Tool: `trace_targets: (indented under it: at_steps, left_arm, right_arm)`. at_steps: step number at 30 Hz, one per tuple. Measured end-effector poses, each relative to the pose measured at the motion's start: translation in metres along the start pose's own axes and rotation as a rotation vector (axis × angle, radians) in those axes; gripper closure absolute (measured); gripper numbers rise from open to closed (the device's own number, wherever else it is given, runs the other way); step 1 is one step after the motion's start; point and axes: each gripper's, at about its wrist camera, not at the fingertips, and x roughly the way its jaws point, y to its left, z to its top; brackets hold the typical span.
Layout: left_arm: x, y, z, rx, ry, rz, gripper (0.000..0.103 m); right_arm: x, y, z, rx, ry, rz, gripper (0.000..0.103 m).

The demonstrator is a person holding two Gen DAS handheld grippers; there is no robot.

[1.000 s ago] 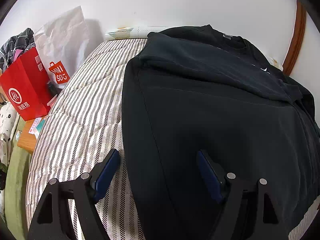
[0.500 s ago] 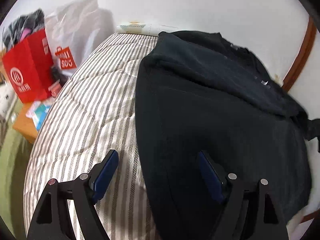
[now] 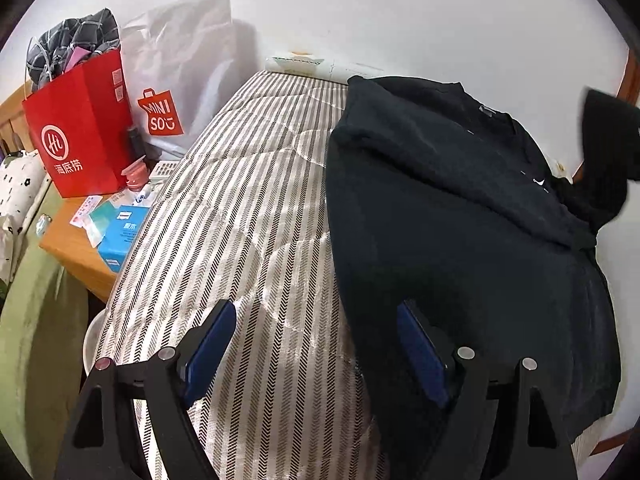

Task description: Fold small clothes

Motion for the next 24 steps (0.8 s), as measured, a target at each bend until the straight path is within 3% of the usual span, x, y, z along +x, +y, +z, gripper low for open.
trace_targets:
  at_steps: [4,10,14,16,17,18,19,20,24]
  left_arm:
    - [0.001,0.0,0.002,0.001,-0.008,-0.005,0.022]
    - [0.007,-0.007,0.005,0.02,0.006,-0.017,0.022]
    - [0.007,-0.011,0.008,0.044,0.011,-0.017,0.022]
    - [0.005,-0.015,0.01,0.056,0.008,-0.013,0.022]
    - [0.004,-0.016,0.011,0.058,0.006,-0.014,0.022]
    - [0.004,-0.018,0.012,0.06,0.006,-0.018,0.022]
    - [0.002,-0.021,0.014,0.062,0.005,-0.023,0.022]
    - [0.001,-0.025,0.015,0.064,0.003,-0.028,0.022]
    - [-0.006,-0.043,0.019,0.09,-0.008,-0.041,0.022]
  right_arm:
    - [0.031,0.054,0.002,-0.063,0.042,0.086,0.094]
    - [0.109,0.125,-0.047,-0.16,0.191,0.136,0.092]
    - [0.131,0.128,-0.082,-0.155,0.275,0.128,0.086]
    - [0.138,0.131,-0.088,-0.166,0.303,0.135,0.078]
    - [0.139,0.131,-0.09,-0.172,0.314,0.137,0.063]
    - [0.138,0.128,-0.092,-0.176,0.319,0.131,0.039]
    - [0.132,0.119,-0.093,-0.172,0.311,0.113,0.029]
    - [0.128,0.114,-0.093,-0.169,0.305,0.11,0.024]
    - [0.098,0.072,-0.097,-0.136,0.301,0.105,0.024]
